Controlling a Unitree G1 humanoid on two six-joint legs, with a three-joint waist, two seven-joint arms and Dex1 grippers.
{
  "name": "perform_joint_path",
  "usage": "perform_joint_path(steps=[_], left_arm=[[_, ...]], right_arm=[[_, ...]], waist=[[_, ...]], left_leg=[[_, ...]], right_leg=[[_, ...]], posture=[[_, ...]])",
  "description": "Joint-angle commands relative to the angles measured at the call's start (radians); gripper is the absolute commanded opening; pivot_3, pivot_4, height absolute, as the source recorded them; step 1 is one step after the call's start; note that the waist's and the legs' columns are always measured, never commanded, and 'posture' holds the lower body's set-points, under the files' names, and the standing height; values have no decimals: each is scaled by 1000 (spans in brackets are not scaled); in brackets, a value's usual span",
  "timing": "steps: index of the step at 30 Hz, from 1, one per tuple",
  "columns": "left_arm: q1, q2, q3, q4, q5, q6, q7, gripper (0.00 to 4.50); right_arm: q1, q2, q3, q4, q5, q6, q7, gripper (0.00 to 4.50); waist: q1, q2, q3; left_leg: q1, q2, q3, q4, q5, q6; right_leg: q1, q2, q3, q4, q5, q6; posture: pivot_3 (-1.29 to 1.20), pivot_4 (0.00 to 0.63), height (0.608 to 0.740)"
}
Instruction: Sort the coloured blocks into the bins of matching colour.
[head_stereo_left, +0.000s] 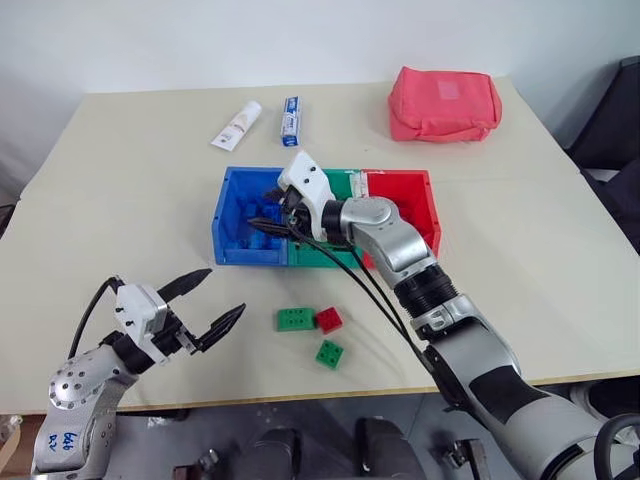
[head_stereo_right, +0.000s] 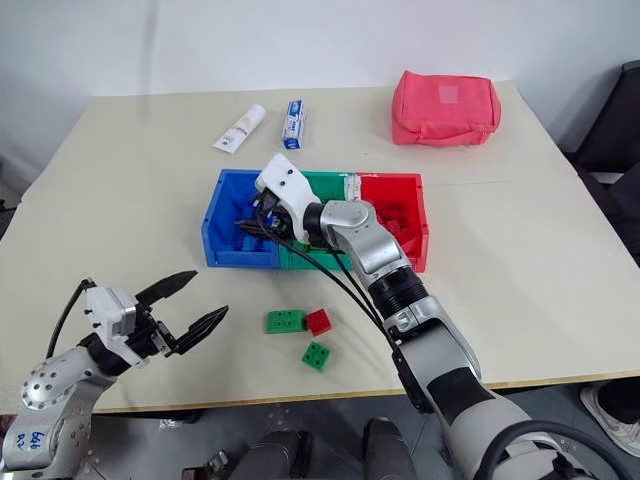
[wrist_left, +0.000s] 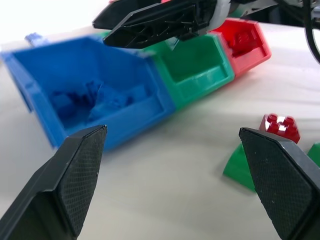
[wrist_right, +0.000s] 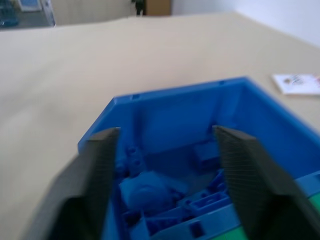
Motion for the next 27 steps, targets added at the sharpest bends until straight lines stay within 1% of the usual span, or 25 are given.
perform_joint_path(steps=[1, 4, 8, 12, 15, 17, 20, 21, 23, 24, 27], left_arm=[[-7, 22, 8, 2, -10, -2, -24, 4500], [-24, 34, -3, 21, -4, -1, -48, 4500], [-66, 61, -51, 46, 11, -7, -105, 4500], [-110, 97, -119, 71, 32, -14, -189, 4500], [-173, 121, -199, 82, 48, 3, -256, 4500], [-208, 133, -238, 91, 58, 1, -291, 4500], [-246, 142, -273, 110, 66, -19, -341, 4500], [-259, 145, -280, 119, 69, -26, -357, 4500], [-287, 150, -285, 142, 68, -25, -379, 4500], [-300, 158, -285, 161, 67, -23, -395, 4500], [-327, 171, -281, 221, 72, -48, -428, 4500]], right_arm=[[31, -42, -35, -132, 30, -9, 61, 4450], [90, -105, -52, -235, 55, 10, 113, 4450], [215, -239, -86, -430, 137, 51, 246, 4450], [345, -372, -132, -559, 186, 84, 311, 4450], [501, -504, -204, -639, 198, 65, 347, 4450], [600, -570, -256, -685, 214, 42, 364, 4450], [750, -635, -335, -742, 238, -2, 386, 4450], [809, -654, -363, -759, 248, -40, 413, 4450], [919, -671, -427, -778, 276, -110, 450, 4450], [975, -687, -461, -789, 293, -107, 461, 4450], [1071, -708, -514, -809, 305, -126, 464, 4450]], waist=[[0, 0, 0], [1, 0, 0], [6, 0, 0], [6, 0, 0], [10, 0, 0], [19, 0, 0], [23, 0, 0], [24, 0, 0], [30, 0, 0], [32, 0, 0], [32, 0, 0]], left_leg=[[0, 0, 0, 0, 0, 0], [0, 0, 0, 0, 0, 0], [0, -1, -1, 0, 0, 0], [0, 0, 0, 1, 0, 0], [0, 0, 0, 0, 0, 0], [0, 0, 0, 0, 0, 0], [0, 1, 2, 0, 0, 1], [0, 1, 3, 0, 0, 1], [0, 2, 3, 0, 0, 0], [0, 3, 2, 0, 0, 0], [0, 2, 2, 1, 0, 0]], right_leg=[[0, 0, 0, 0, 0, 0], [0, 0, 0, 0, 0, 0], [1, -1, 0, -2, 0, 0], [2, -1, 1, -6, 0, 0], [2, -1, 1, -7, 0, 0], [3, -1, 1, -8, 0, 0], [3, -1, 1, -9, 0, 0], [3, 0, 1, -10, 0, 0], [3, 0, 1, -10, 0, 0], [4, 0, 1, -10, 0, 0], [5, 0, 1, -10, 0, 0]], posture=[[0, 150, 740], [0, 150, 740], [0, 150, 740], [0, 150, 740], [0, 150, 740], [0, 150, 740], [0, 150, 740], [0, 150, 740], [0, 150, 740], [0, 150, 740], [0, 150, 740]])
